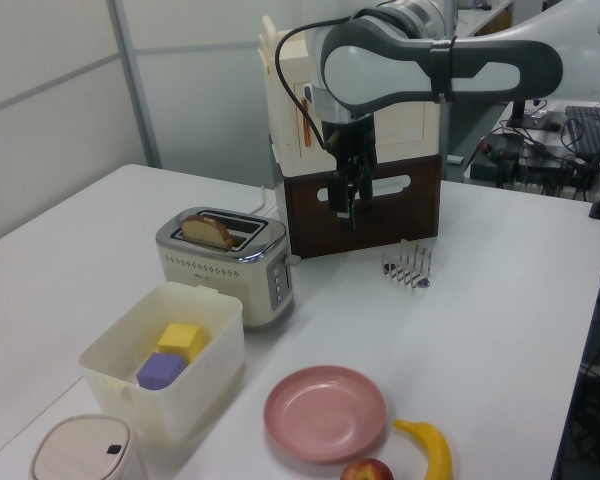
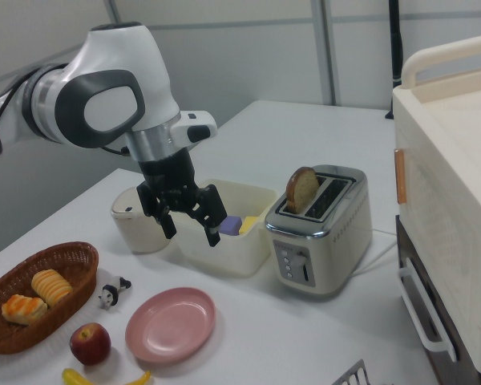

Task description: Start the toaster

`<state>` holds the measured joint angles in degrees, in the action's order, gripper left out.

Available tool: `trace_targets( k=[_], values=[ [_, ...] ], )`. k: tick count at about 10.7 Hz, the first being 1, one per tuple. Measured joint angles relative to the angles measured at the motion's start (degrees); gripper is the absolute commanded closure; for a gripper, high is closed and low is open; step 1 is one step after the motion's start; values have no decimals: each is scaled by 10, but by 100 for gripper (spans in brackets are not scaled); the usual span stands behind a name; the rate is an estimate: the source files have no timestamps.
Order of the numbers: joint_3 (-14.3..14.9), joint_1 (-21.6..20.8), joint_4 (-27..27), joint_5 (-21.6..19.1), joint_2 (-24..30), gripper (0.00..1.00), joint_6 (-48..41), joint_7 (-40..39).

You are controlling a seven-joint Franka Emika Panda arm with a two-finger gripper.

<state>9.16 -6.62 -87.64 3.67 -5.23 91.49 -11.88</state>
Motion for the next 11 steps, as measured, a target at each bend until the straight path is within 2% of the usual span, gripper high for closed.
trace_targets(
  k=[3, 4, 5, 7, 8, 11],
  values=[
    [0, 1, 0, -1, 0, 0, 0, 2],
    [0, 3, 0, -3, 0, 6, 0, 3],
    [0, 5, 0, -7, 0, 23, 0, 4],
    [1, 10, 0, -11, 0, 79, 0, 5],
    [1, 11, 0, -12, 0, 100, 0, 5],
    [1, 11, 0, -24, 0, 100, 0, 5]
  ],
)
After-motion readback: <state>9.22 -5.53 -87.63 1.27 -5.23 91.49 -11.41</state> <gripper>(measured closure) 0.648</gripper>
